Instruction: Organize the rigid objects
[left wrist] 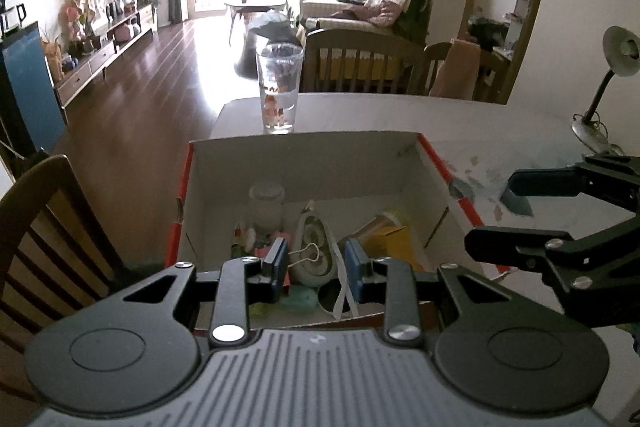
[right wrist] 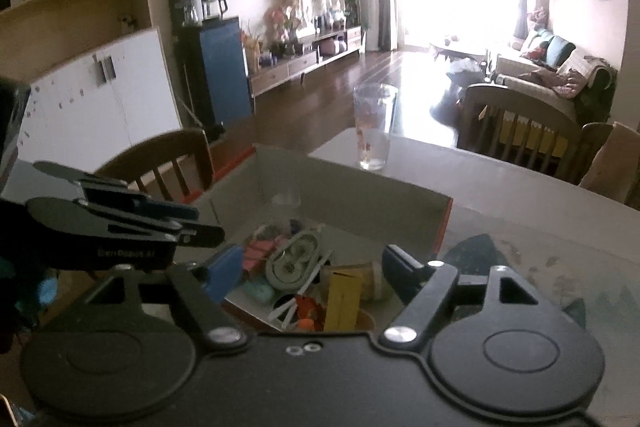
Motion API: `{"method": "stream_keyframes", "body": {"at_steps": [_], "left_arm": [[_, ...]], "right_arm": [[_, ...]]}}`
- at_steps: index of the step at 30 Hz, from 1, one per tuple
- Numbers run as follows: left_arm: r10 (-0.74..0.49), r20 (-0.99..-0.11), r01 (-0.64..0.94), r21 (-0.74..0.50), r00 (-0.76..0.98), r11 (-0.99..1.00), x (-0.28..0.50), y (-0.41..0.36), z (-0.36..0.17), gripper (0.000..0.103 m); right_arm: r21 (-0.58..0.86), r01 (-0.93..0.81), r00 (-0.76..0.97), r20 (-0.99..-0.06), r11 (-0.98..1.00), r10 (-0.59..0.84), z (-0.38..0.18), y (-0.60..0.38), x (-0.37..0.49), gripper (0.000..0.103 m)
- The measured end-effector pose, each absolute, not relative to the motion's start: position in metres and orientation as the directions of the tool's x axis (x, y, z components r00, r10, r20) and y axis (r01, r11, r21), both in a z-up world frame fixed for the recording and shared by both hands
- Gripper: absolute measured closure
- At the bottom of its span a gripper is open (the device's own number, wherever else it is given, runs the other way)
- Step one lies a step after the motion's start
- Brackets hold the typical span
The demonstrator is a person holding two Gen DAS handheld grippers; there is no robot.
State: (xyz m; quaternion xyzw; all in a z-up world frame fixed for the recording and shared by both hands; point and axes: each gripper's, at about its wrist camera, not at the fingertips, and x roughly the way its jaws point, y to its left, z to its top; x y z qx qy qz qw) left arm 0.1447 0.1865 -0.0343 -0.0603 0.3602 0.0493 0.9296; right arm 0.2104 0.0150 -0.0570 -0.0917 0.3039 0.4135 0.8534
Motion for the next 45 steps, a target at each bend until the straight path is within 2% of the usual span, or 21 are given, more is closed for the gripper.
{"method": "stream_keyframes", "body": {"at_steps": [2,3,4,5,6,15,23,45], "left_arm": [[0.052,-0.665,-0.138,-0.078,0.745,0.987,0.14,0.184,-0.031,0.073],[0.057,-0.661,-0.143,-0.077,0.748,0.987,0.138,0.183,-0.029,0.067],[0.061,-0.657,-0.148,-0.077,0.751,0.986,0.137,0.181,-0.028,0.058],[0.065,-0.652,-0.152,-0.078,0.756,0.985,0.135,0.18,-0.027,0.034],[0.072,-0.642,-0.158,-0.078,0.764,0.984,0.132,0.178,-0.026,0.023],[0.06,-0.604,-0.152,-0.102,0.795,0.983,0.114,0.168,-0.017,0.022],[0.057,-0.583,-0.162,-0.129,0.81,0.978,0.105,0.164,-0.013,0.0],[0.095,-0.575,-0.218,-0.15,0.813,0.964,0.095,0.164,-0.016,0.0]], "right_arm": [[0.098,-0.755,0.483,-0.585,0.648,0.652,-0.055,0.011,0.207,0.024],[0.101,-0.754,0.485,-0.581,0.649,0.653,-0.054,0.008,0.206,0.024],[0.104,-0.752,0.488,-0.577,0.651,0.655,-0.054,0.006,0.205,0.023],[0.106,-0.749,0.491,-0.574,0.654,0.655,-0.054,0.003,0.204,0.022],[0.108,-0.747,0.493,-0.571,0.656,0.656,-0.053,0.001,0.203,0.021],[0.132,-0.723,0.522,-0.539,0.679,0.661,-0.049,-0.019,0.192,0.013],[0.158,-0.709,0.542,-0.501,0.687,0.675,-0.045,-0.033,0.184,0.002],[0.186,-0.673,0.561,-0.502,0.716,0.658,-0.047,-0.049,0.174,0.0]]}}
